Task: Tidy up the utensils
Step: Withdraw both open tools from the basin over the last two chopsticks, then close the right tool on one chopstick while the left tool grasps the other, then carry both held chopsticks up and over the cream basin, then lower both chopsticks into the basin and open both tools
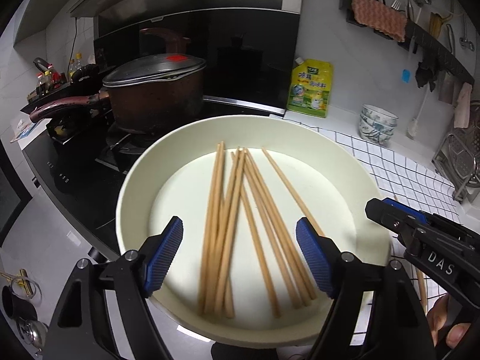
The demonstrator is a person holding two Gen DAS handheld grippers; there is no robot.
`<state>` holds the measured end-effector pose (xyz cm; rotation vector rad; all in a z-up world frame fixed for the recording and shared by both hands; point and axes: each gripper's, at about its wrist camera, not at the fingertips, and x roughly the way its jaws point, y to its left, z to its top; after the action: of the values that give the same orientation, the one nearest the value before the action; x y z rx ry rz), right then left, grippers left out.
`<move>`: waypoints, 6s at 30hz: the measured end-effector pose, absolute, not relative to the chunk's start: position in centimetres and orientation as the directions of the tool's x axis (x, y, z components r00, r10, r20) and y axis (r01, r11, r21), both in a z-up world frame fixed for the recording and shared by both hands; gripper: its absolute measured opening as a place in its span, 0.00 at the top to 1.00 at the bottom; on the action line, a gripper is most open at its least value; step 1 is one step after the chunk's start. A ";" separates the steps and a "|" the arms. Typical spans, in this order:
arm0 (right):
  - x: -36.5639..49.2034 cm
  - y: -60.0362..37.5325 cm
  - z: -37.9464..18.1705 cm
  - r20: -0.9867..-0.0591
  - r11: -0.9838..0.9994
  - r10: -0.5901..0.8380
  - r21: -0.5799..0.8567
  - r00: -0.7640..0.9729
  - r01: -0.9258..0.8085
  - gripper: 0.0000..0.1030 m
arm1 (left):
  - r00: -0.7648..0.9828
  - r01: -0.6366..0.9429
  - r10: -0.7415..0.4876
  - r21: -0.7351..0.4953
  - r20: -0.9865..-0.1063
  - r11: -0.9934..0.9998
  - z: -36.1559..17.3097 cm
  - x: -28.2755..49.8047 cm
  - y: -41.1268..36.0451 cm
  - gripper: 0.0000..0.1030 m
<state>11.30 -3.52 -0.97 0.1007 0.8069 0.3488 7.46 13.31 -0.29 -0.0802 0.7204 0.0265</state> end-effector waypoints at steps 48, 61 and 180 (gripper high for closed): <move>4.0 -21.6 -4.6 -0.724 0.978 0.160 0.208 0.671 -0.009 0.63 | 0.725 0.159 -0.167 -0.074 -0.669 0.985 -1.5 2.9 -2.6 0.15; 3.6 -23.0 -6.2 -0.743 0.978 0.162 0.210 0.649 -0.003 0.62 | 0.718 0.181 -0.169 -0.054 -0.675 0.982 -2.2 2.2 -4.5 0.15; 9.0 -13.0 0.4 -0.631 0.955 0.296 0.222 0.717 -0.199 0.94 | 0.800 0.056 -0.062 -0.028 -0.597 0.998 3.0 7.2 4.9 0.93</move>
<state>8.98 -13.01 0.43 0.1419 0.7219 0.2746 7.21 4.91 3.03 -0.0087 0.6403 -0.0631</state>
